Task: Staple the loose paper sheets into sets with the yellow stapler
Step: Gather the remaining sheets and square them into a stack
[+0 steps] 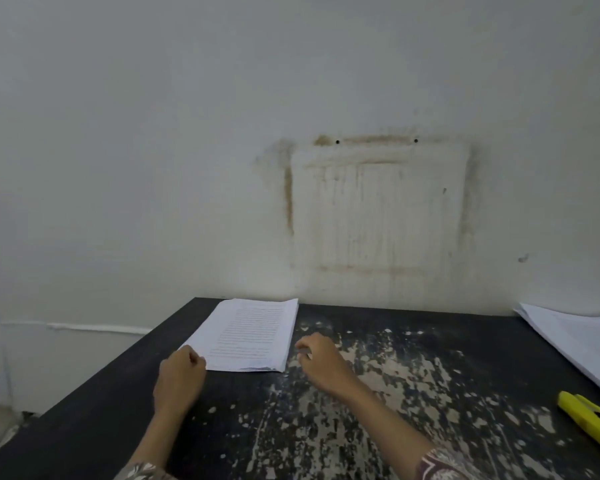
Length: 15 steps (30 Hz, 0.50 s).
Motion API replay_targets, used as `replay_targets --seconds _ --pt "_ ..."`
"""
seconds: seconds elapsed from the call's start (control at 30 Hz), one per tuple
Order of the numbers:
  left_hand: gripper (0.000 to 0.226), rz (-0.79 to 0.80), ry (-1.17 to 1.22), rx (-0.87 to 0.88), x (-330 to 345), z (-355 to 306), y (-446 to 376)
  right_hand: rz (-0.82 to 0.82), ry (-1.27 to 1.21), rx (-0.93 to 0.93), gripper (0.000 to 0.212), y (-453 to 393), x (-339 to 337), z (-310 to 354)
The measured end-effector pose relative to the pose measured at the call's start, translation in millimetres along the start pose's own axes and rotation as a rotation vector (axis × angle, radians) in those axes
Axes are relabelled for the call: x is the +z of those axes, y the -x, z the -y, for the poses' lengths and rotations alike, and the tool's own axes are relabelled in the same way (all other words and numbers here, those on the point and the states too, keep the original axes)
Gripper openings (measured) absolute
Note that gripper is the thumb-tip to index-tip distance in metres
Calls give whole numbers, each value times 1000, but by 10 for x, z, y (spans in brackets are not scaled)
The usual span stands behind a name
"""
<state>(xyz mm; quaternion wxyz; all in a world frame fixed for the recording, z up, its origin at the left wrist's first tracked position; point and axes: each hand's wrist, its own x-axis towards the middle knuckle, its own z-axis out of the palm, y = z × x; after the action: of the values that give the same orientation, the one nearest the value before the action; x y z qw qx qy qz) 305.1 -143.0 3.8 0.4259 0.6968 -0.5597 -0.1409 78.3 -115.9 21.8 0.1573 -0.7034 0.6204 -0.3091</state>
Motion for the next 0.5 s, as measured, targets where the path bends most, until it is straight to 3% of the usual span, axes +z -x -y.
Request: replay_targets --seconds 0.2,0.37,0.5 --pt "10 -85 -97 -14 36 232 -148 6 137 -110 35 -110 409 22" --pt "40 -92 -260 -84 100 263 -319 -41 234 -147 32 -155 511 -56" --pt "46 -56 -288 -126 151 292 -452 -57 255 -165 31 -137 547 -70"
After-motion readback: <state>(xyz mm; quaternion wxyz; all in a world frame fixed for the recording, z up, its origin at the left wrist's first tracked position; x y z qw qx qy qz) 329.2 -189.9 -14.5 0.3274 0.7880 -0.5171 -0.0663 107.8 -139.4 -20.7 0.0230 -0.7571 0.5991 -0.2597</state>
